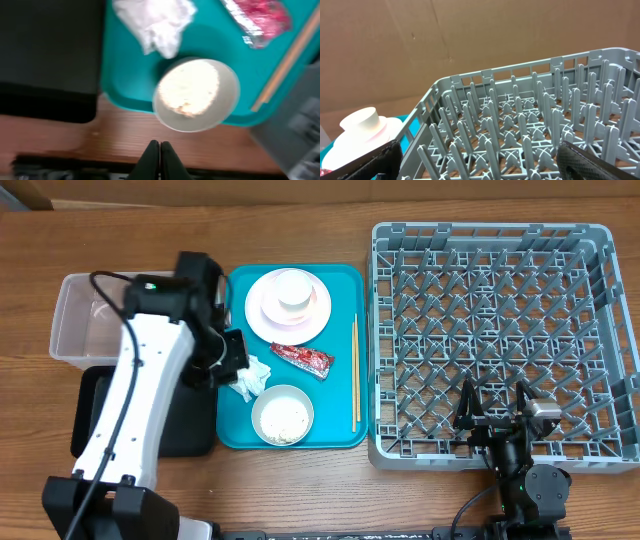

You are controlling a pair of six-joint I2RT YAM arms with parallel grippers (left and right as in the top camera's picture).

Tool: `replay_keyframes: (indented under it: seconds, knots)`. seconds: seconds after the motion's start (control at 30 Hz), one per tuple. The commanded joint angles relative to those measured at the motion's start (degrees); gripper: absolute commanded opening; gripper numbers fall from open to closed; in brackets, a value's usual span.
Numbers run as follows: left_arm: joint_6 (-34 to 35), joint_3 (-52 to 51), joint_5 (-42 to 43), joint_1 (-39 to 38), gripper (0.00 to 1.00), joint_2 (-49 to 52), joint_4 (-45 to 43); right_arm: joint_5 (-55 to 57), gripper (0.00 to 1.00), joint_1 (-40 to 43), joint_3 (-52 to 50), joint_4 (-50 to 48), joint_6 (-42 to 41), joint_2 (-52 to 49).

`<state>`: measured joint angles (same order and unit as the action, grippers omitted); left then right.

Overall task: Sort waste into correct bins and load items into the dishwasher
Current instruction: 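Reach the left gripper down to the crumpled white tissue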

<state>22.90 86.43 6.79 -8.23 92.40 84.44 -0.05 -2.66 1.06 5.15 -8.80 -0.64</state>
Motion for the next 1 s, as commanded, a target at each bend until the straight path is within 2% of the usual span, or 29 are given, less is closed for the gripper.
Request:
replay_keyframes:
  seconds: [0.0, 0.03, 0.13, 0.27, 0.4, 0.7, 0.97]
  knots:
    - [11.69, -2.14, -15.23, -4.85, 0.12, -0.37, -1.86, -0.02, 1.00, 0.15, -0.61, -0.33, 0.07, 0.48]
    - [12.41, -2.67, -16.17, -5.51, 0.15, -0.37, -2.91, 0.00, 1.00, 0.15, -0.59, -0.33, 0.07, 0.46]
    - [16.41, -5.25, -16.35, -6.93, 0.57, -0.33, -7.10, -0.02, 1.00, 0.15, -0.61, -0.33, 0.07, 0.46]
    - [24.59, -10.34, -16.20, -7.19, 0.58, -0.22, -12.39, -0.02, 1.00, 0.15, -0.61, -0.33, 0.07, 0.46]
    - [28.26, -14.95, -16.17, -7.21, 0.60, -0.22, -16.72, 0.00, 1.00, 0.15, -0.61, -0.33, 0.07, 0.48]
    - [28.57, -22.97, -16.22, -7.23, 0.67, -0.15, -29.07, 0.00, 1.00, 0.15, -0.61, -0.33, 0.07, 0.48]
    - [28.57, -26.34, -16.24, -7.23, 0.68, -0.13, -37.33, -0.02, 1.00, 0.15, -0.61, -0.33, 0.07, 0.48]
